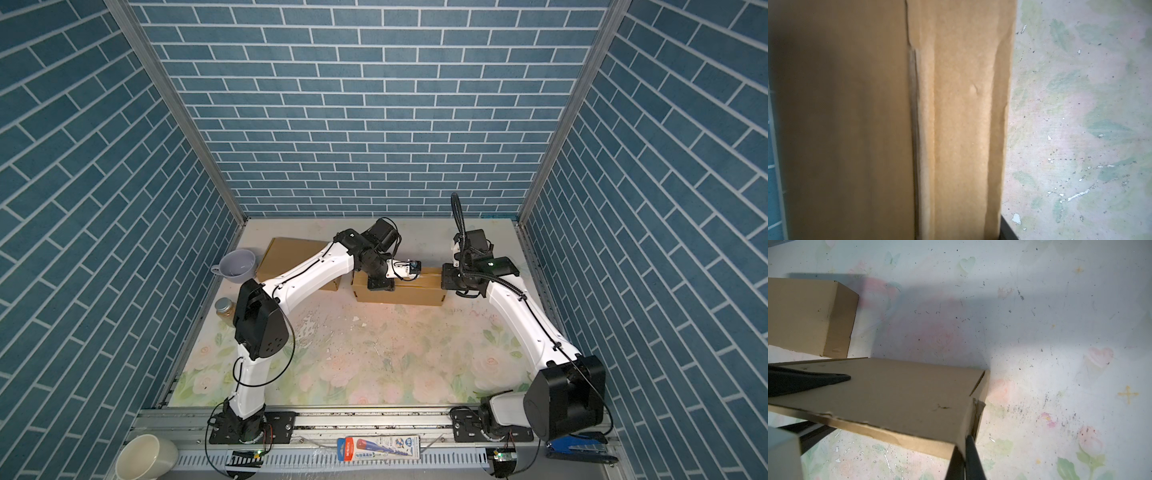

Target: Fold the paper box

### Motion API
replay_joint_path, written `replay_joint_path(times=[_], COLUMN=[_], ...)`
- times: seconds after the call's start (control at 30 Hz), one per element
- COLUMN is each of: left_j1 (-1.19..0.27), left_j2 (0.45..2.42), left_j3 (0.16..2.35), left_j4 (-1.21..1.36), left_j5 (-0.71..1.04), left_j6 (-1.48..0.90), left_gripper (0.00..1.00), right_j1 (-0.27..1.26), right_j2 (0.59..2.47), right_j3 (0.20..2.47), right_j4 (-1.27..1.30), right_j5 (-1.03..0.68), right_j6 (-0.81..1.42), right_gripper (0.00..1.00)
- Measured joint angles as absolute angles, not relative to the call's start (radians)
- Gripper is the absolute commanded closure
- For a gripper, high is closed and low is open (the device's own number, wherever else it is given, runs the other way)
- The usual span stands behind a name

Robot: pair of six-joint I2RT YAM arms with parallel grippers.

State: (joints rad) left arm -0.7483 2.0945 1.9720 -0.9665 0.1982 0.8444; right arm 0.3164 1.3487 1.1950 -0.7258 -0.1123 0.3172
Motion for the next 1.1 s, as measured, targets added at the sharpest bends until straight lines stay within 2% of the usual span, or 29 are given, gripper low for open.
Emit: replay_joint_path(times=[0.2, 0.37, 0.77, 0.87, 0.97, 1.1], left_j1=[-0.752, -0.753, -0.750, -0.741, -0.703, -0.577], left_j2=[2.088, 2.064, 1.872, 1.806, 1.709, 1.553], left_j3=[1.966, 1.951, 1.835, 1.766, 1.678, 1.572], left_j4=[-0.969, -0.991, -0.903, -0.838, -0.770, -0.707], left_j5=[0.173, 0.161, 0.148, 0.142, 0.139, 0.198], left_j6=[0.837, 0.823, 0.765, 0.717, 0.635, 0.498], left_gripper=[0.35, 0.32, 0.32, 0.35, 0.37, 0.39], right_j1=[0.317, 0.323, 0.323, 0.323, 0.323, 0.323], right_j2=[1.351, 1.353, 1.356, 1.357, 1.358, 1.358], right_j3=[1.195, 1.195, 1.195, 1.195, 1.195, 1.195], right_j4=[-0.724, -0.722, -0.718, -0.718, -0.718, -0.718], right_j5=[-0.097, -0.097, -0.087, -0.082, -0.080, -0.078], right_j6=[0.317, 0.317, 0.318, 0.318, 0.319, 0.323], right_gripper=[1.00, 1.00, 1.00, 1.00, 1.00, 1.00])
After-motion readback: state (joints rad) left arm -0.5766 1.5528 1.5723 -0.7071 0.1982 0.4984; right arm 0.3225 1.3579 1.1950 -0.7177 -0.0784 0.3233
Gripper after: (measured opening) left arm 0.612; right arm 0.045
